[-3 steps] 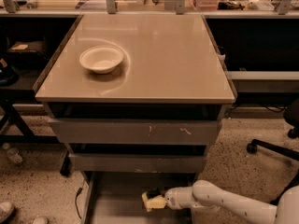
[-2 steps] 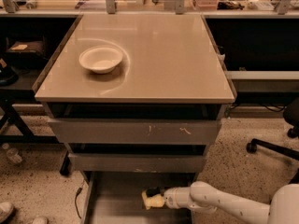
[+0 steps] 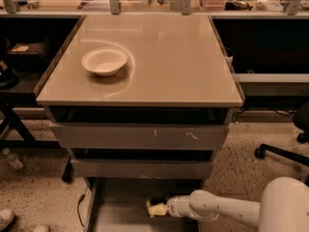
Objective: Place sponge into bottom drawer
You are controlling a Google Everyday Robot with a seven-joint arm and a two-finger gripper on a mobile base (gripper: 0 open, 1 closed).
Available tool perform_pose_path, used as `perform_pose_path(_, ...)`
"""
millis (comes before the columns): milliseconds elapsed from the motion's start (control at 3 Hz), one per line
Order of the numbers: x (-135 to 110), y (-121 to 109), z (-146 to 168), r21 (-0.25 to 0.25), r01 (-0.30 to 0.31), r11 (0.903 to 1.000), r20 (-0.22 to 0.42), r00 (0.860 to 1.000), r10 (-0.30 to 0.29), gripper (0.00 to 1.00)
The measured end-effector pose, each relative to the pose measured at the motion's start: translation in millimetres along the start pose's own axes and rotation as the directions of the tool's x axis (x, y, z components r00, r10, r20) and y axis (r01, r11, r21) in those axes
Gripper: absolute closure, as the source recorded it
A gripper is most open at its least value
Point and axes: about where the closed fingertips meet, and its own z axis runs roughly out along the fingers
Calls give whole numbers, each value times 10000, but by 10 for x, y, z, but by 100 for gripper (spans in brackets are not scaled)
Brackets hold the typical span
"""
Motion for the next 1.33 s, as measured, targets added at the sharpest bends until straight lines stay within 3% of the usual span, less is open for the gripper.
perform_pose_path(667, 114, -57, 194, 162, -495, 9986, -90, 9987, 497, 100)
perform_pose_path(1000, 116, -57, 196, 161, -498, 9986, -90, 9987, 500, 83)
perform_pose_path(1333, 116, -57, 196, 161, -498, 9986, -91, 9987, 500, 59)
